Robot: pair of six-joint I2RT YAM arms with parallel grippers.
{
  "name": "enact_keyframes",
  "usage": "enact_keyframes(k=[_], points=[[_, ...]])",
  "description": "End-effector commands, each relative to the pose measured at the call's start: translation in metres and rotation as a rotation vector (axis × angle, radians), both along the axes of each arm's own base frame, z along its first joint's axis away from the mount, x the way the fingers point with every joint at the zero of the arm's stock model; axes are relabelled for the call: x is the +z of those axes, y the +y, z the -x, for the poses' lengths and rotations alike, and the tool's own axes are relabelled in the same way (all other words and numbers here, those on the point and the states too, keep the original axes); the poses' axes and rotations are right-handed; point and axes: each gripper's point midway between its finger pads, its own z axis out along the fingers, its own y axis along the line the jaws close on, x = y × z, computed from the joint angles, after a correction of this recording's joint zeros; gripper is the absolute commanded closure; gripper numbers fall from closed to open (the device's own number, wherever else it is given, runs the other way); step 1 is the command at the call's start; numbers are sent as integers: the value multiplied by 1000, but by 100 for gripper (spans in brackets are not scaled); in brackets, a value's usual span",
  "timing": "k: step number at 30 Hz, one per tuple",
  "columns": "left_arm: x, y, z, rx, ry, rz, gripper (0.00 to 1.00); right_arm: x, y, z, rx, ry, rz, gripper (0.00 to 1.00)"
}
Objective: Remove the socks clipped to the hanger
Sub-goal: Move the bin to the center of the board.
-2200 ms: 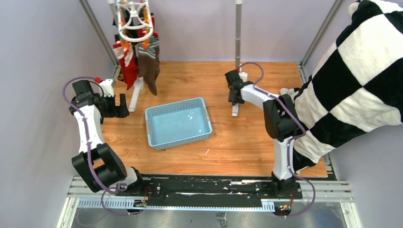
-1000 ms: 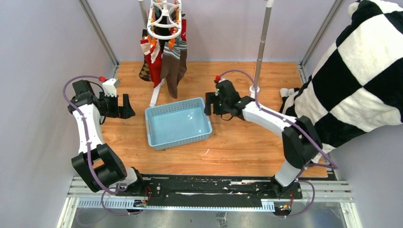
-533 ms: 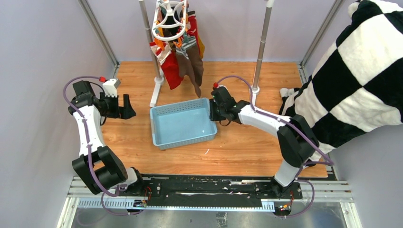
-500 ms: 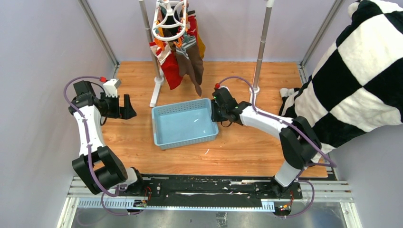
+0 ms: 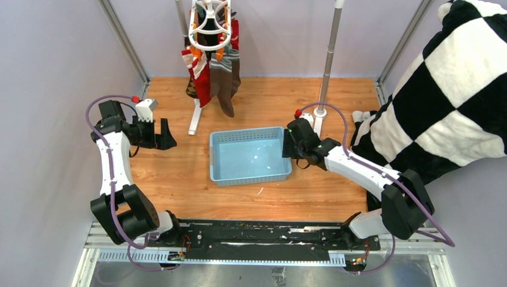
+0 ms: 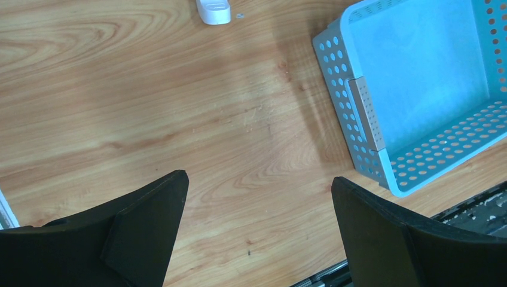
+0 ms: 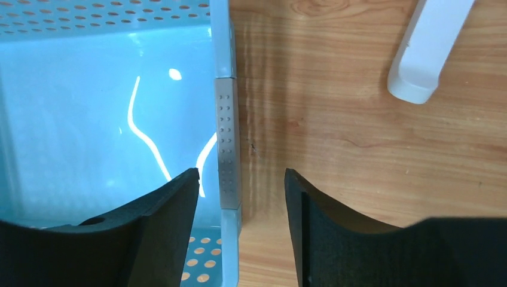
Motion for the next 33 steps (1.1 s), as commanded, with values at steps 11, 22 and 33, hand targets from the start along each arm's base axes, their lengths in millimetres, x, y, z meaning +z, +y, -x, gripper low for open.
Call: enact_keyframes(k=[11,22,33], points=[[21,-15,-3,-1,-32,70,0,167,86,-29,498,-359,-207,16],[17,-22,3,-12,-18,66,0,189,164,-96,752,-463,-203,18],[24,-24,6,-27,-29,56,0,195,188,-144,744,-572,-210,28]])
